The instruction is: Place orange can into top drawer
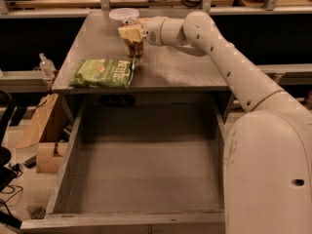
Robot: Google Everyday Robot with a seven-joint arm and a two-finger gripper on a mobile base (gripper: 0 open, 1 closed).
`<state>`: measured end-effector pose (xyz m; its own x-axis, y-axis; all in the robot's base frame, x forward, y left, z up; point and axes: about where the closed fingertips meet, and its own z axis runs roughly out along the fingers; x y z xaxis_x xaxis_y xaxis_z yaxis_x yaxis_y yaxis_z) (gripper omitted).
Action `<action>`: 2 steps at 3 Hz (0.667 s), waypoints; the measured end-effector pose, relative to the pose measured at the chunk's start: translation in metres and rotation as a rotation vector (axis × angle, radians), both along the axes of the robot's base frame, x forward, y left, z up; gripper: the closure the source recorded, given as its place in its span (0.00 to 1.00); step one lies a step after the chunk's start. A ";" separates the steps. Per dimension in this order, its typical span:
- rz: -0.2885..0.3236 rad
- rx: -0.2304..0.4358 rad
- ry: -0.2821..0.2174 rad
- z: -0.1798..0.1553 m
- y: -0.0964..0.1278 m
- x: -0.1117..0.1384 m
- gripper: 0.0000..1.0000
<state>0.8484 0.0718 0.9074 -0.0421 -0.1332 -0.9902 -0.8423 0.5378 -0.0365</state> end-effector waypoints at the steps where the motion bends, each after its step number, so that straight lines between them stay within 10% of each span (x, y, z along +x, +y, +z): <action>1: 0.004 0.000 0.001 -0.001 0.003 0.000 0.86; 2: 0.013 0.000 -0.006 0.006 0.005 -0.002 1.00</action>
Offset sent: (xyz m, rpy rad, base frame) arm -0.0030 -0.0004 0.0256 -0.0004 -0.0263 0.0195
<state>0.8467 0.0771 0.9135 -0.0349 -0.1333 -0.9905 -0.8488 0.5271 -0.0410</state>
